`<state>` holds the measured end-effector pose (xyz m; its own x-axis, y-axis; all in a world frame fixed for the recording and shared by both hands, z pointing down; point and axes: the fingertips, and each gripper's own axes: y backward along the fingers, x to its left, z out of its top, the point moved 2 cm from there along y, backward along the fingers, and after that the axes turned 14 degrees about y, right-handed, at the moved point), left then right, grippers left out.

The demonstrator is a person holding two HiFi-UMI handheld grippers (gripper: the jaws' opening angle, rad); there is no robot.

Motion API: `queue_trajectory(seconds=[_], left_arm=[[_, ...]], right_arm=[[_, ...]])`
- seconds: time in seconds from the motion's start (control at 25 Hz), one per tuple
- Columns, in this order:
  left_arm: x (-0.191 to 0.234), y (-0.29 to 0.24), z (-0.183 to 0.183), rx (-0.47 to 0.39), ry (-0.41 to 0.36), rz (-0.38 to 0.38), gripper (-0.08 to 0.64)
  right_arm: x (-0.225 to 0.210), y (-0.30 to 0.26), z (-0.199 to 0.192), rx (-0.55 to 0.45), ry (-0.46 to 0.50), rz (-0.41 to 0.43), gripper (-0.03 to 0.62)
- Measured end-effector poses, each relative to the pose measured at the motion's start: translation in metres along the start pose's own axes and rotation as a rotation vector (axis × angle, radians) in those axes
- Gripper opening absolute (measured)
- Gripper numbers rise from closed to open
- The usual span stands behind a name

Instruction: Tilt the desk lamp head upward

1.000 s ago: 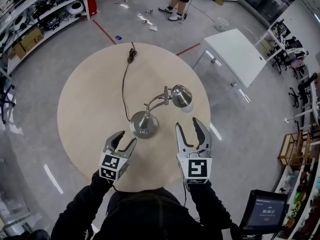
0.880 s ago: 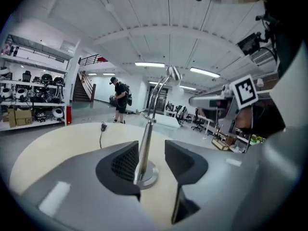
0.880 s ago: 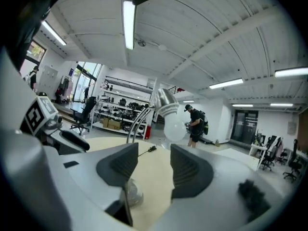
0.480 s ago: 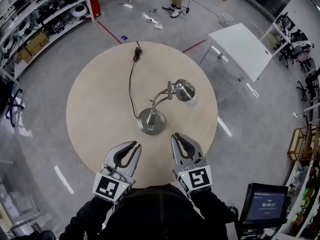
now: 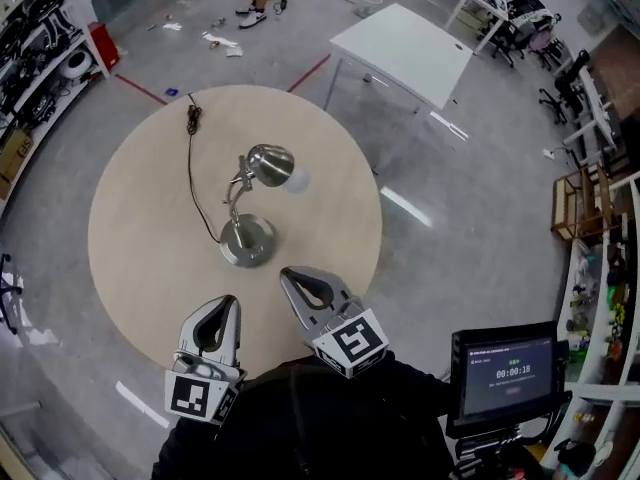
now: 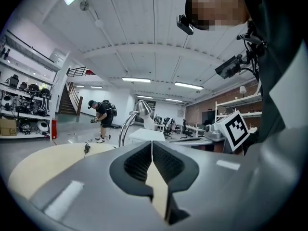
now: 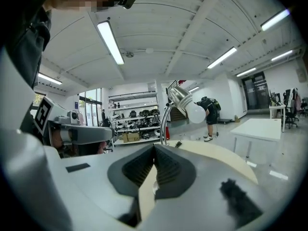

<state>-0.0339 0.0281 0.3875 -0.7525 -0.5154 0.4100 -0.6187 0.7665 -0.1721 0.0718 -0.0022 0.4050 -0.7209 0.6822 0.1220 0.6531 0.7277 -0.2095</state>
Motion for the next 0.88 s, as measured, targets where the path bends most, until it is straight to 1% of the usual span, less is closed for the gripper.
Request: queue_trajectory(seconds=[0.12, 0.28, 0.4, 0.48, 0.6, 0.88], left_arm=[[0.003, -0.005, -0.006, 0.010, -0.002, -0.021, 0.014], [0.013, -0.010, -0.012, 0.003, 0.010, -0.018, 0.014], [0.014, -0.014, -0.013, 0.002, 0.006, -0.020, 0.014], [0.012, -0.017, -0.016, 0.021, 0.004, -0.027, 0.014], [0.009, -0.020, -0.017, 0.049, 0.001, -0.028, 0.014], [0.005, -0.009, -0.001, 0.008, 0.015, 0.000, 0.014]], right_arm=[[0.002, 0.002, -0.001, 0.005, 0.004, 0.004, 0.005], [0.002, -0.004, -0.004, -0.001, 0.011, 0.014, 0.003], [-0.002, -0.004, 0.001, -0.007, 0.024, 0.005, 0.003], [-0.007, -0.002, 0.005, -0.011, 0.024, -0.004, 0.005], [-0.014, -0.001, 0.014, -0.036, -0.002, -0.005, 0.003], [-0.004, 0.003, 0.040, -0.054, -0.061, 0.054, 0.005]])
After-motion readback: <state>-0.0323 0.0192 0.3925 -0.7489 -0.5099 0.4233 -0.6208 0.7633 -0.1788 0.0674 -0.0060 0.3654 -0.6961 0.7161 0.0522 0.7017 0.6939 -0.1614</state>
